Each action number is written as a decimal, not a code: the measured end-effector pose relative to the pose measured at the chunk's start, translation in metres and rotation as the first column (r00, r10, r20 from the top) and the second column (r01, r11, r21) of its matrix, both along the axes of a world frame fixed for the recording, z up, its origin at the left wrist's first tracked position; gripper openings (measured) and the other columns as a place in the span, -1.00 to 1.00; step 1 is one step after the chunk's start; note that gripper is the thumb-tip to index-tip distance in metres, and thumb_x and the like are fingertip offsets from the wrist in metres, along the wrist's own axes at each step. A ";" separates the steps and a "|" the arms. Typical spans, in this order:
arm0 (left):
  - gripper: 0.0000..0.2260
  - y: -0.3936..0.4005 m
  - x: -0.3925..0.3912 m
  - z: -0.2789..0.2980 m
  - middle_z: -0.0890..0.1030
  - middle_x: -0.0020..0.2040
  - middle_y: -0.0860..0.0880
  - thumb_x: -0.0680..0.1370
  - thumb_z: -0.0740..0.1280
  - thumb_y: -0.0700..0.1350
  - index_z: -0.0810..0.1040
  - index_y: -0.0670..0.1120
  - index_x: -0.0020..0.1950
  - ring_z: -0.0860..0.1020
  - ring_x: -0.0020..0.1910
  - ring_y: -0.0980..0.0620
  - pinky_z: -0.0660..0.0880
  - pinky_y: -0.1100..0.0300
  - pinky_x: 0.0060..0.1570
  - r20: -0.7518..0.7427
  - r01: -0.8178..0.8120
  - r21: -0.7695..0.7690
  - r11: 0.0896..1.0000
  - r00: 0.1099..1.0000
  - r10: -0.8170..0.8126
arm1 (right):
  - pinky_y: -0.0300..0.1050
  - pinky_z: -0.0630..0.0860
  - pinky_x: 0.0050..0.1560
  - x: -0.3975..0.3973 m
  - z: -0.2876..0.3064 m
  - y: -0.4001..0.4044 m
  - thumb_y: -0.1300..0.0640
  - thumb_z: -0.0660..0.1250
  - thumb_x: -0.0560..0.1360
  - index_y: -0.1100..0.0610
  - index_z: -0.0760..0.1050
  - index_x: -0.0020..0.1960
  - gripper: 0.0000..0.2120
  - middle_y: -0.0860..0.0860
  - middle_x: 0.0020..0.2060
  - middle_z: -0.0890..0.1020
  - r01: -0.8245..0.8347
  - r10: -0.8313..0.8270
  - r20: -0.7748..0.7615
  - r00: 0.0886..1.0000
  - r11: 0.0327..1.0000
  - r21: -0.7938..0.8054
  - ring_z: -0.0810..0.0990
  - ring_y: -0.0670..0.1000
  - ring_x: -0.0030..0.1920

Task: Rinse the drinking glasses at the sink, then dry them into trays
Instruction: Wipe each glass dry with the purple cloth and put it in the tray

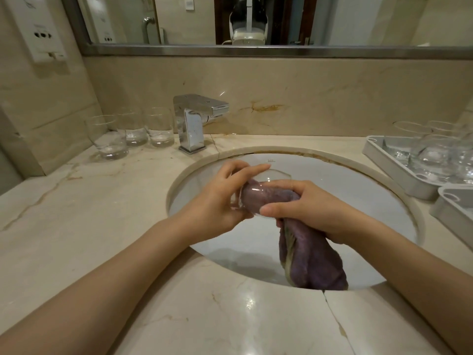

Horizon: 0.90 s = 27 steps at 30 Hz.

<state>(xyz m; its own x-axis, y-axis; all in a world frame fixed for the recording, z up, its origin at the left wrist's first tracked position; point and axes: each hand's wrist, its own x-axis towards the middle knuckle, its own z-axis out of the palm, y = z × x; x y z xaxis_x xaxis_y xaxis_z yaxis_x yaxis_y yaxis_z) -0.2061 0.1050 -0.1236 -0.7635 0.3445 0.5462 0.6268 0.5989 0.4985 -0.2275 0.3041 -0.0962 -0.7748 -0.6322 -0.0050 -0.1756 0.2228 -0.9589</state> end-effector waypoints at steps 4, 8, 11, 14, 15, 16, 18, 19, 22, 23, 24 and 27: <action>-0.19 -0.001 0.007 0.018 0.42 0.29 0.01 0.32 0.51 -0.41 0.34 0.28 0.33 0.62 0.04 -0.02 0.61 0.19 -0.07 0.394 -0.005 0.277 0.961 0.912 -0.109 | -0.29 0.47 0.06 0.000 -0.006 -0.003 0.15 0.53 0.36 -0.14 0.57 0.12 -0.61 -0.24 -0.03 0.62 0.049 0.016 -0.443 0.896 0.990 0.134 0.58 -0.21 0.00; -0.30 -0.005 0.009 0.021 0.47 0.28 -0.04 0.36 0.46 -0.45 0.47 0.25 0.24 0.65 0.01 -0.12 0.64 -0.03 -0.12 0.605 -0.017 0.445 0.895 0.743 -0.287 | -0.08 0.51 0.09 -0.006 -0.010 0.003 0.01 0.48 0.37 -0.10 0.56 0.25 -0.55 -0.06 0.19 0.54 0.125 0.212 -0.773 0.597 0.928 0.352 0.55 0.00 0.09; -0.32 -0.003 0.009 0.020 0.46 0.26 0.00 0.38 0.45 -0.44 0.45 0.23 0.27 0.65 0.02 -0.10 0.64 0.02 -0.15 0.586 0.002 0.453 0.892 0.753 -0.299 | -0.18 0.46 0.14 -0.006 -0.009 0.004 -0.05 0.47 0.34 -0.16 0.56 0.23 -0.55 -0.13 0.16 0.54 0.106 0.167 -0.732 0.661 0.944 0.312 0.52 -0.09 0.11; -0.29 0.002 0.009 0.014 0.41 0.29 0.05 0.40 0.47 -0.37 0.35 0.14 0.41 0.63 0.04 -0.04 0.63 0.12 -0.16 0.523 0.020 0.353 0.935 0.825 -0.215 | -0.38 0.42 0.10 -0.006 -0.007 0.004 0.09 0.57 0.32 -0.28 0.53 0.11 -0.54 -0.29 0.04 0.55 0.041 0.099 -0.559 0.823 0.972 0.232 0.52 -0.23 0.08; -0.28 0.003 0.009 0.011 0.40 0.30 0.02 0.41 0.48 -0.34 0.31 0.15 0.43 0.61 0.08 -0.02 0.62 0.15 -0.09 0.474 0.019 0.282 0.959 0.866 -0.156 | -0.42 0.43 0.02 -0.006 -0.007 0.004 0.12 0.57 0.32 -0.26 0.54 0.06 -0.56 -0.29 -0.04 0.58 0.030 0.077 -0.487 0.870 0.977 0.209 0.55 -0.26 0.02; -0.27 0.003 0.009 0.009 0.39 0.30 0.00 0.41 0.49 -0.30 0.28 0.17 0.44 0.56 0.14 0.02 0.58 0.18 0.03 0.393 0.013 0.176 0.984 0.916 -0.082 | -0.43 0.45 -0.06 -0.005 -0.006 0.004 0.14 0.56 0.32 -0.23 0.56 0.03 -0.60 -0.28 -0.12 0.62 0.014 0.059 -0.403 0.913 0.984 0.176 0.58 -0.26 -0.05; -0.24 -0.001 0.007 0.006 0.36 0.27 -0.03 0.42 0.51 -0.22 0.18 0.21 0.45 0.46 0.22 0.09 0.44 0.26 0.20 0.162 -0.011 -0.088 0.996 0.986 0.025 | -0.38 0.50 -0.17 -0.005 -0.004 0.002 0.14 0.54 0.32 -0.13 0.60 0.01 -0.67 -0.23 -0.22 0.67 -0.026 0.040 -0.179 0.983 0.997 0.079 0.62 -0.20 -0.20; -0.23 -0.003 0.006 0.005 0.34 0.26 -0.03 0.43 0.50 -0.21 0.16 0.19 0.46 0.43 0.20 0.12 0.39 0.31 0.20 0.060 -0.022 -0.174 0.984 0.998 0.033 | -0.35 0.52 -0.21 -0.004 -0.003 0.002 0.12 0.53 0.29 -0.09 0.61 0.03 -0.66 -0.19 -0.25 0.68 -0.033 0.036 -0.074 0.997 0.999 0.038 0.62 -0.17 -0.26; -0.25 -0.005 0.003 0.005 0.35 0.23 -0.03 0.40 0.51 -0.23 0.24 0.11 0.48 0.40 0.13 0.18 0.34 0.41 0.15 -0.071 -0.017 -0.168 0.986 0.997 0.005 | -0.30 0.54 -0.18 -0.004 -0.003 0.001 0.16 0.53 0.29 -0.04 0.61 0.07 -0.63 -0.16 -0.24 0.69 -0.009 0.008 -0.034 0.999 1.000 -0.027 0.63 -0.15 -0.25; -0.26 -0.005 0.002 0.007 0.38 0.23 -0.01 0.37 0.53 -0.25 0.30 0.12 0.45 0.42 0.15 0.19 0.36 0.42 0.15 -0.057 -0.010 -0.104 0.994 0.998 0.004 | -0.30 0.54 -0.13 -0.004 -0.005 0.000 0.20 0.54 0.31 -0.06 0.60 0.06 -0.64 -0.18 -0.22 0.69 0.003 -0.007 -0.101 0.995 0.999 -0.035 0.64 -0.17 -0.20; -0.27 -0.005 0.003 0.010 0.42 0.23 -0.01 0.35 0.54 -0.27 0.35 0.15 0.40 0.44 0.17 0.18 0.39 0.41 0.15 0.000 -0.001 -0.020 1.000 1.000 0.001 | -0.31 0.51 -0.06 -0.003 -0.006 -0.002 0.21 0.54 0.32 -0.09 0.60 0.06 -0.63 -0.20 -0.17 0.68 0.019 -0.025 -0.202 0.979 0.999 -0.032 0.64 -0.19 -0.12; -0.28 -0.005 0.008 0.023 0.47 0.26 0.06 0.34 0.51 -0.39 0.41 0.19 0.33 0.59 0.11 0.07 0.57 0.25 -0.01 0.376 0.022 0.306 0.952 0.916 -0.142 | -0.22 0.49 0.07 -0.006 -0.010 0.001 0.11 0.53 0.34 -0.14 0.57 0.16 -0.58 -0.17 0.09 0.59 0.078 0.046 -0.694 0.719 0.986 0.146 0.57 -0.11 0.06</action>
